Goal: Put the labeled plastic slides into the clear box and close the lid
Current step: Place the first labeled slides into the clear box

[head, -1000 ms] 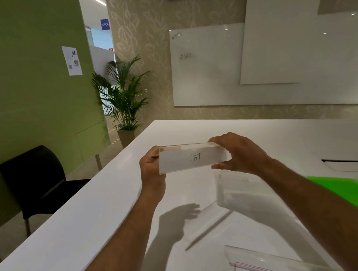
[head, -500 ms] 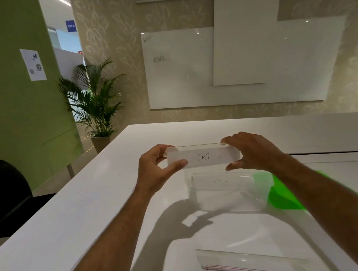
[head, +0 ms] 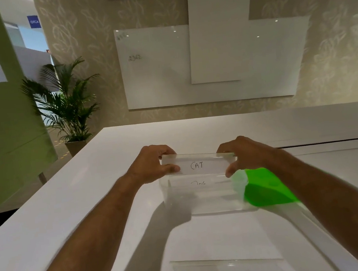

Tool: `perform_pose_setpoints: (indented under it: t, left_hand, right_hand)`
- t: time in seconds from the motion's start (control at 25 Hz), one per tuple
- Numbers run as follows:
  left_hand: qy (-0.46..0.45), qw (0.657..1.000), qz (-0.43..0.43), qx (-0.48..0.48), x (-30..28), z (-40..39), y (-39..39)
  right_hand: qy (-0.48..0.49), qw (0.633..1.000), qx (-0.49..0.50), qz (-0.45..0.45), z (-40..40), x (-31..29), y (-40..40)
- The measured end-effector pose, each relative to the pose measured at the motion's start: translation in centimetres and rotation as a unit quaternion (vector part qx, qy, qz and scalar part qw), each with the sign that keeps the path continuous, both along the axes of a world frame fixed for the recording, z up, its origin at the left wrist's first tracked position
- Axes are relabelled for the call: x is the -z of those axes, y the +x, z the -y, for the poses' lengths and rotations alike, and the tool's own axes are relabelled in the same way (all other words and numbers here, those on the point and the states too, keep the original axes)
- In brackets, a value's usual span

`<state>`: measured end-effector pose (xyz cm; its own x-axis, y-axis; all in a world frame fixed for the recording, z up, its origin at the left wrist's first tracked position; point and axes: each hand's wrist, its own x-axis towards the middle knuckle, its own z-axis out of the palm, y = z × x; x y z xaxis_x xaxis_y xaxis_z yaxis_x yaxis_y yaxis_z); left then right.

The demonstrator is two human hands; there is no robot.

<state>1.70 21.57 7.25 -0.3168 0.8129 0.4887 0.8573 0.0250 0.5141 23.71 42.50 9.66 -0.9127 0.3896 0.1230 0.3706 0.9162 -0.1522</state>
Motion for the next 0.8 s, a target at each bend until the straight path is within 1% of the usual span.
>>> perform_pose_setpoints:
  t: [0.08, 0.2, 0.4, 0.56, 0.68, 0.8]
  left_hand:
    - [-0.064, 0.997, -0.041, 0.002, -0.4, -0.6, -0.2]
    - [-0.172, 0.981, -0.096, 0.002, -0.6, -1.7, 0.1]
    - [-0.29, 0.943, -0.16, -0.004, -0.7, -3.2, 0.7]
    - [-0.358, 0.913, -0.194, 0.01, -0.3, -4.4, 1.3]
    - [-0.384, 0.9, -0.206, 0.011, 0.4, -5.2, 1.5]
    - [-0.414, 0.889, -0.195, 0.007, 1.1, -5.8, 1.5]
  right_hand:
    - [0.003, 1.0, -0.004, 0.022, -0.3, 0.0, -0.4]
    - [0.043, 0.996, -0.009, 0.075, -0.5, 0.0, -1.2]
    - [0.05, 0.987, -0.014, 0.153, -0.3, 0.8, -2.3]
    - [0.078, 0.972, -0.013, 0.223, 0.4, 1.5, -3.1]
    - [0.068, 0.969, -0.016, 0.235, 0.4, 2.2, -3.7]
    - [0.053, 0.967, -0.012, 0.248, 0.7, 2.8, -4.1]
